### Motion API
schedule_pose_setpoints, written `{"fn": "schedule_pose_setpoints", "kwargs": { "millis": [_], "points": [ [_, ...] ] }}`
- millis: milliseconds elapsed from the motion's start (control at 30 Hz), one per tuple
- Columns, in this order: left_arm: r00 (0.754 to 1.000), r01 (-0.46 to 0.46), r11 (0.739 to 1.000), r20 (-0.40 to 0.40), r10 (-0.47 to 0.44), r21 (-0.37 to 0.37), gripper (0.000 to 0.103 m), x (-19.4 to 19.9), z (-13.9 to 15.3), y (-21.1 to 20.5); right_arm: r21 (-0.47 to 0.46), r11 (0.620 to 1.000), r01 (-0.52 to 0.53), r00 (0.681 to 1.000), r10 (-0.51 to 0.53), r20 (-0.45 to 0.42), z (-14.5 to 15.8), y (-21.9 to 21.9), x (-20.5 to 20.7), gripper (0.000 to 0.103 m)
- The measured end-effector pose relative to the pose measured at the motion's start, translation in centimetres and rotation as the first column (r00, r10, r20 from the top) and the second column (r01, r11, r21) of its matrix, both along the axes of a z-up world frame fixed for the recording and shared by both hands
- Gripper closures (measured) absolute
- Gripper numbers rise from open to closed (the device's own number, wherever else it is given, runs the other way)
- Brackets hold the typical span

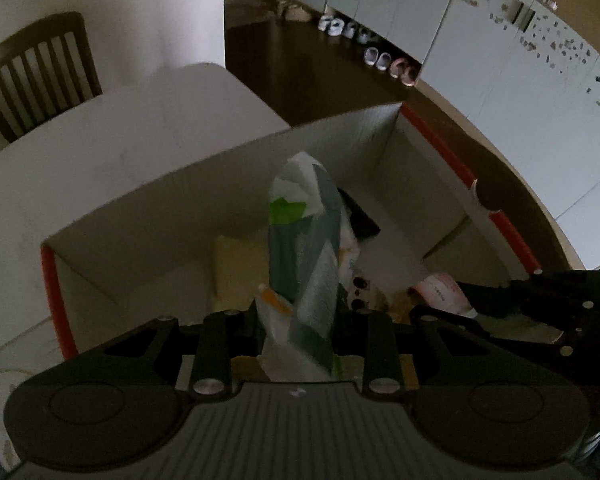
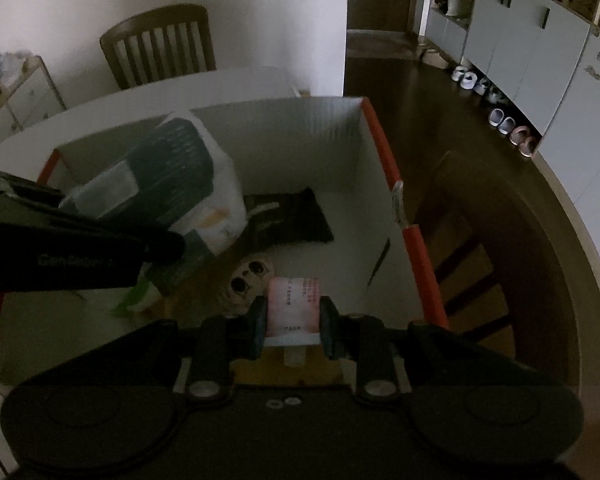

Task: Organize objects
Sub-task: 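Open both grippers to release the bag and packet into the box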

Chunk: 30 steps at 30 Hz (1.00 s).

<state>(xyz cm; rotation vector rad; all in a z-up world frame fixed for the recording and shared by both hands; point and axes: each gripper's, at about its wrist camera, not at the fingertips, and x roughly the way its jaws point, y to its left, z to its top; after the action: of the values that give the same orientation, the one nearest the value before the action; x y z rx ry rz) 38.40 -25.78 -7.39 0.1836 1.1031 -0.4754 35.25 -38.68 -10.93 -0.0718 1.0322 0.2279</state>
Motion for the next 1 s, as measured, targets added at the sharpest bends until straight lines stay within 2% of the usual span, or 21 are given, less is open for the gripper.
{"fn": "schedule_pose_setpoints", "kwargs": {
  "millis": [233,333,400,467,700,1000],
  "points": [
    [1.000,0.023,1.000,0.005,-0.023,0.016,0.074,0.1,-0.7,0.0,-0.019,1.000,-0.020,1.000,0.020,-0.002,-0.6,0.0,0.2,0.077],
    [0.999,0.030,0.999,0.024,-0.031,0.035,0.070,-0.1,-0.5,-0.6,-0.023,0.999,-0.027,1.000,0.027,-0.005,-0.6,-0.2,0.2,0.076],
    [0.998,0.032,0.998,0.044,-0.035,0.058,0.045,0.0,-0.5,-1.0,-0.020,0.999,-0.029,1.000,0.028,-0.012,-0.7,-0.3,0.2,0.075],
    [0.997,0.038,0.997,0.066,-0.043,0.065,0.036,-0.4,-0.4,-1.1,-0.013,0.999,-0.034,0.999,0.033,-0.011,-0.7,-0.4,0.1,0.074],
    [0.995,0.054,0.998,0.078,-0.057,0.043,0.036,-1.0,0.0,-0.8,0.008,1.000,-0.025,1.000,0.025,-0.002,-0.1,-0.9,-0.5,0.071],
    [0.985,0.099,0.995,0.140,-0.096,-0.014,0.036,-2.8,1.6,-0.2,0.050,0.998,-0.038,0.998,0.035,0.044,1.9,-1.5,-2.0,0.066]
  ]
}}
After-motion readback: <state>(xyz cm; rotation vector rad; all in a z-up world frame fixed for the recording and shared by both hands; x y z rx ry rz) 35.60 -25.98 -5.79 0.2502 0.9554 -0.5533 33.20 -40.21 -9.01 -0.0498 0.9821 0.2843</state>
